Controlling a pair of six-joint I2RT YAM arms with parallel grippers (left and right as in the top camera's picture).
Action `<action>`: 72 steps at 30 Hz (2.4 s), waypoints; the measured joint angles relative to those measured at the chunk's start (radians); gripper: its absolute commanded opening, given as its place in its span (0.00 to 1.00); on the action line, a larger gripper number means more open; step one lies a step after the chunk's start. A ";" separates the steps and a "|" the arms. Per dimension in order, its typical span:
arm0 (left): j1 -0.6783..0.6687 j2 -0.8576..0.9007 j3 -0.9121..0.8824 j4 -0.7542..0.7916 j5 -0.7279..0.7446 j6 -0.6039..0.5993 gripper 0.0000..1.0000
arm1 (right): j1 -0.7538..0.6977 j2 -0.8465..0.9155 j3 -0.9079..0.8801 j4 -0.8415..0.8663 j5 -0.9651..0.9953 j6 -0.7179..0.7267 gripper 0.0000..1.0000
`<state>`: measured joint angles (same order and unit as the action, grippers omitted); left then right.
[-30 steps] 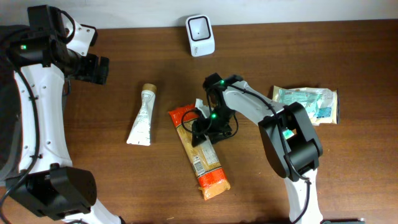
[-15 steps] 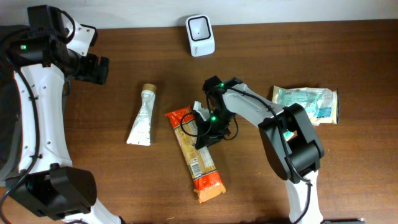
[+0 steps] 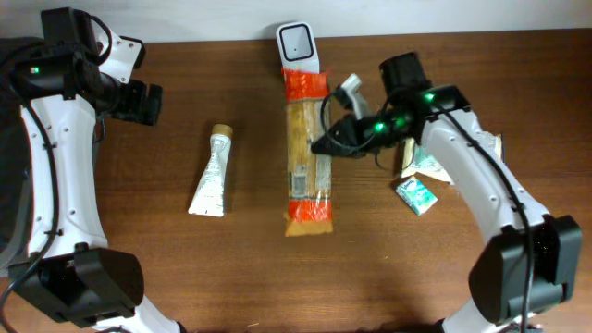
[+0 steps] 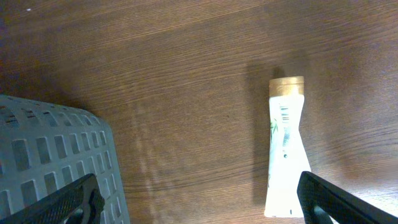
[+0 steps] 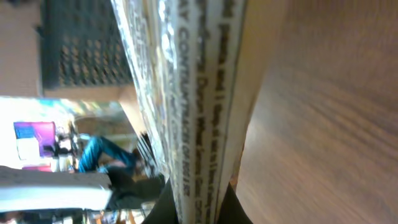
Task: Scan the item barcode
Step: 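Lift the biscuit pack and hold it in front of the white scanner, then place the biscuit pack at the right beside the tissue packs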
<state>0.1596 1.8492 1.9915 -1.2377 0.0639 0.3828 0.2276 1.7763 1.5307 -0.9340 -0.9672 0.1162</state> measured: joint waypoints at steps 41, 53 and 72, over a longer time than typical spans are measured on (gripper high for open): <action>0.000 0.000 0.000 0.000 0.000 0.000 0.99 | 0.296 0.654 0.281 1.458 1.467 -1.220 0.04; 0.000 0.000 0.000 0.000 0.000 0.000 0.99 | 0.312 0.648 0.281 1.460 1.432 -1.222 0.04; 0.001 0.000 0.000 0.000 0.000 0.000 0.99 | -0.203 -0.206 0.234 -0.449 0.999 -0.063 0.04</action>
<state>0.1604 1.8492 1.9915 -1.2373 0.0639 0.3828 0.0242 1.5703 1.7645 -1.3830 0.0322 0.0532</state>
